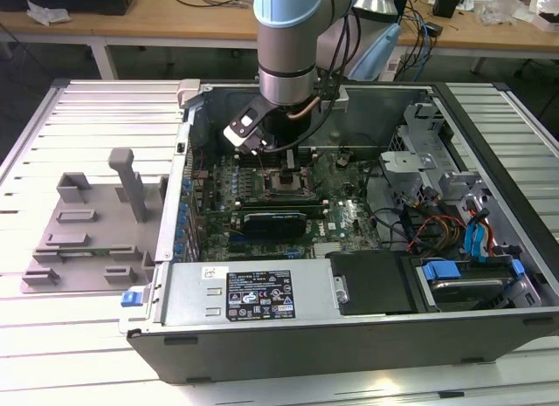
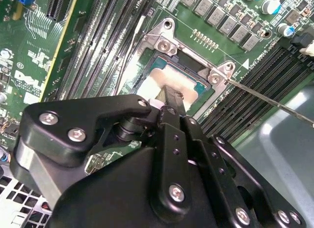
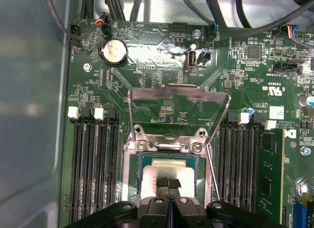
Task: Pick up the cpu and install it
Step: 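Place the cpu into insertion slot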
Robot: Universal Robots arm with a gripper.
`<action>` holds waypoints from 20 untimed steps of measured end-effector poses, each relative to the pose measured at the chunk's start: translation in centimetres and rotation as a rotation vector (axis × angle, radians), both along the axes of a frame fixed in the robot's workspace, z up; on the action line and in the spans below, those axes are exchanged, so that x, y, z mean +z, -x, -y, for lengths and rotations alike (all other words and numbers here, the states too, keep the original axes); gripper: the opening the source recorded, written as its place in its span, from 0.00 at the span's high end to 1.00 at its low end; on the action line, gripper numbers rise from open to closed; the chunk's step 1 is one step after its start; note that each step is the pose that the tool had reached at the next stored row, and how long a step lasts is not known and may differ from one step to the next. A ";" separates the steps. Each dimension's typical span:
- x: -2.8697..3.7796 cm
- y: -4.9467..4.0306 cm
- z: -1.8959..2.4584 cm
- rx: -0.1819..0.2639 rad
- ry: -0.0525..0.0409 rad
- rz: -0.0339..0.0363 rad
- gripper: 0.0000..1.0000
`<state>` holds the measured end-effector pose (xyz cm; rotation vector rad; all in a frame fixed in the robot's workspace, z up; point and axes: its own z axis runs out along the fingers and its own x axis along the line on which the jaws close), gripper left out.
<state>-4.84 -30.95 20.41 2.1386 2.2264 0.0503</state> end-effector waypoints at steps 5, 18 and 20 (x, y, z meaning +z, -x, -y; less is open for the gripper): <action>0.84 -0.01 -0.03 0.000 -0.0007 0.0005 0.89; 4.07 -0.01 -0.06 0.000 0.0003 0.0004 0.89; 4.10 -0.01 -0.07 0.000 0.0003 0.0004 0.89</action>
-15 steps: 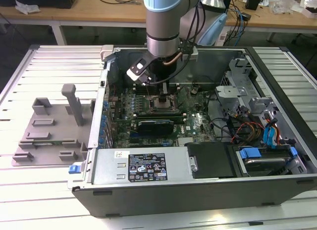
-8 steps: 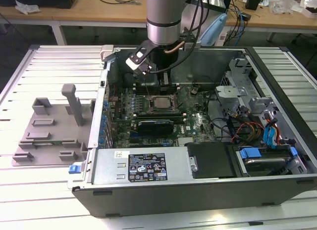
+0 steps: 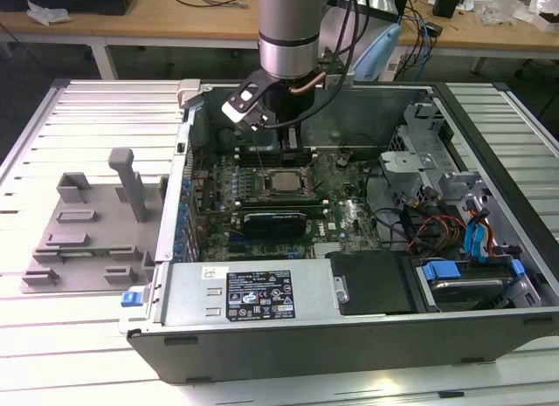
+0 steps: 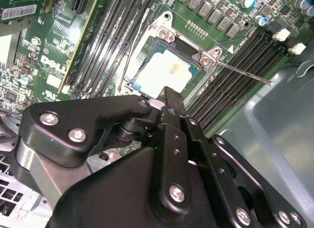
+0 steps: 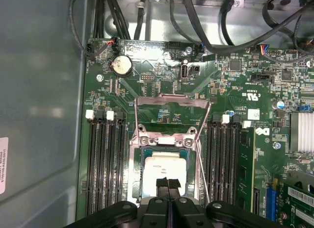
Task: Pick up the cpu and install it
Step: 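Close the cpu cover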
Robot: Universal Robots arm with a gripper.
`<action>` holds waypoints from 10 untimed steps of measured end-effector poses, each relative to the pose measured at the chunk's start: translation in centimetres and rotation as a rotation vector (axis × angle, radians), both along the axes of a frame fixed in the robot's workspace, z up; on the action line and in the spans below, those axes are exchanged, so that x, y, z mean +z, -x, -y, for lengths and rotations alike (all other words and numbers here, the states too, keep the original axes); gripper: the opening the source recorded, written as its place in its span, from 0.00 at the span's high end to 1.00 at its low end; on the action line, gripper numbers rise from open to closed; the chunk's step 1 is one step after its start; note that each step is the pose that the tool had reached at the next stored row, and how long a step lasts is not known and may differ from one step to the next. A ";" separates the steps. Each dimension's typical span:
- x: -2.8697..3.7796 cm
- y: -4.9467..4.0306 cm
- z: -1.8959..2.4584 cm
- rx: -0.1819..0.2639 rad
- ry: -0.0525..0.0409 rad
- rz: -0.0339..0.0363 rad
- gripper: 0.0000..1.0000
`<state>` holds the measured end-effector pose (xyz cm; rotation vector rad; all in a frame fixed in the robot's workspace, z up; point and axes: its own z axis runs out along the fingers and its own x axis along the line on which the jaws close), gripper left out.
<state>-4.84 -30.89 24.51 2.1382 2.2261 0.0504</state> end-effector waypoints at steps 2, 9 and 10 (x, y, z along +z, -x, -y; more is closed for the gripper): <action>0.04 0.00 0.00 0.000 0.0000 0.0001 0.89; 0.38 0.00 -0.01 0.000 0.0002 -0.0001 0.89; 1.46 0.00 -0.01 0.000 0.0001 0.0000 0.89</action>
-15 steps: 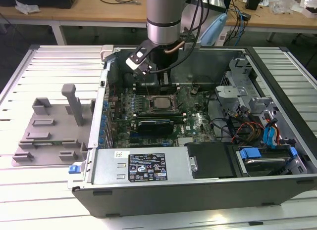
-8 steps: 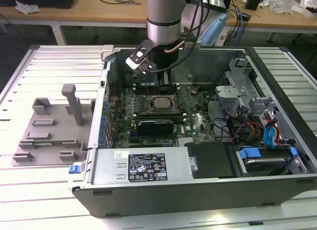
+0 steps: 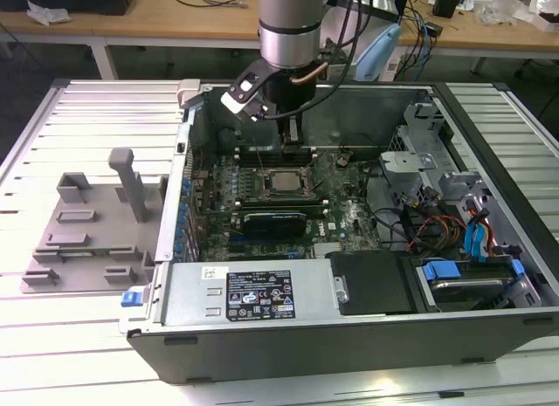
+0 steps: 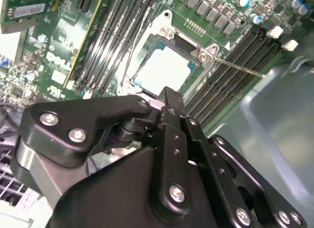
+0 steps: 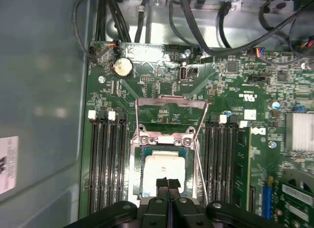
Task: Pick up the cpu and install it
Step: 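Close the cpu cover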
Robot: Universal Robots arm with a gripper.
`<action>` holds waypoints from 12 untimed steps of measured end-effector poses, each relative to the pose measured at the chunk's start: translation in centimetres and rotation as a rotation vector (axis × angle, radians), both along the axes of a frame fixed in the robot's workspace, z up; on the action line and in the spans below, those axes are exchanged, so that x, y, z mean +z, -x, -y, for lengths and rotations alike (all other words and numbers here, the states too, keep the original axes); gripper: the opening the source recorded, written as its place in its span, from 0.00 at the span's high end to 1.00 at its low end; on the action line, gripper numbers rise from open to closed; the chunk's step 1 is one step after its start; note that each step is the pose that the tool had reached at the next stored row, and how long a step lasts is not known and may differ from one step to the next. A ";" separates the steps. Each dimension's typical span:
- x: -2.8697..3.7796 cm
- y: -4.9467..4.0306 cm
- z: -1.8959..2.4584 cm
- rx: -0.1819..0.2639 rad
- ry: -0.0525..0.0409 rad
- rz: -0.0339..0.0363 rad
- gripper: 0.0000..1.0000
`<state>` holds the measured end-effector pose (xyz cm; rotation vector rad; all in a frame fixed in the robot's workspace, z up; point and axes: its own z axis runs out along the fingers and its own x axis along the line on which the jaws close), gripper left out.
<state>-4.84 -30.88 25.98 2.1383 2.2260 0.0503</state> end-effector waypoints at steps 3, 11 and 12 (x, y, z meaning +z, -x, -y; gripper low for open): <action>1.69 0.00 0.00 0.000 -0.0002 0.0001 0.89; 1.77 -3.27 0.00 0.000 -0.0001 -0.0086 0.89; 1.77 -4.00 0.00 0.000 -0.0001 -0.0100 0.89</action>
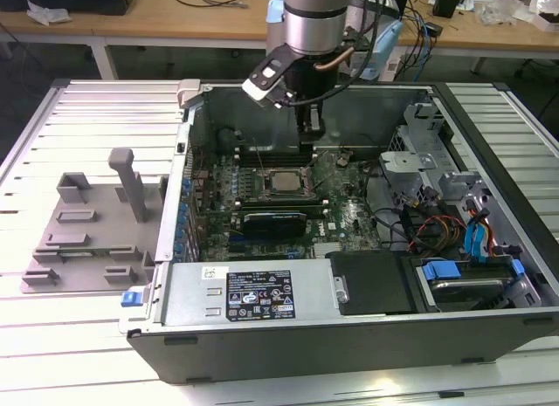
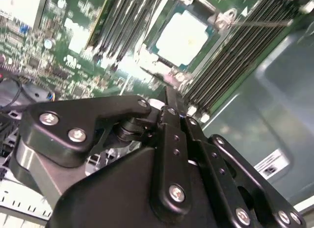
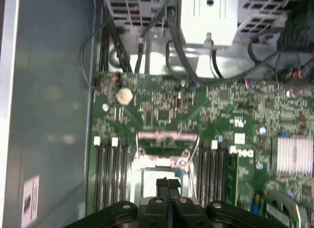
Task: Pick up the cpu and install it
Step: 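Close the cpu cover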
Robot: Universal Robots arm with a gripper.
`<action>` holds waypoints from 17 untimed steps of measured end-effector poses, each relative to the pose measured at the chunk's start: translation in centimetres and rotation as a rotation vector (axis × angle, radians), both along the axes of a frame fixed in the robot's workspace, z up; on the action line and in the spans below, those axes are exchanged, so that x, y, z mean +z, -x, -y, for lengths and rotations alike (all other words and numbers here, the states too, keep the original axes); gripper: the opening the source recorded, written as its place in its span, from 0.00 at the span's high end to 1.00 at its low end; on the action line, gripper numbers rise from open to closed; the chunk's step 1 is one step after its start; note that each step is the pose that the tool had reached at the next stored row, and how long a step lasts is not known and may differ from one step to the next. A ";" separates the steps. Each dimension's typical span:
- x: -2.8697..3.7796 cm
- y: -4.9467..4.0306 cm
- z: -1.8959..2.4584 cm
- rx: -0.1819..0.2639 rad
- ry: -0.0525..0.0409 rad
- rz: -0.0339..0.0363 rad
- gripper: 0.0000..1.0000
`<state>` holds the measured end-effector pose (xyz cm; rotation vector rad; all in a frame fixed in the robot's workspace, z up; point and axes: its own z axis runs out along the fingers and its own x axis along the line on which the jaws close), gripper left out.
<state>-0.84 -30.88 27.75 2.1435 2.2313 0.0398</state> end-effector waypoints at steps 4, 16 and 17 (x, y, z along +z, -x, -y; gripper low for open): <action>0.00 -2.44 0.00 0.000 0.0001 -0.0036 0.89; -1.32 -5.83 0.00 0.000 -0.0001 -0.0107 0.89; -1.74 -5.88 -0.01 0.000 -0.0001 -0.0134 0.89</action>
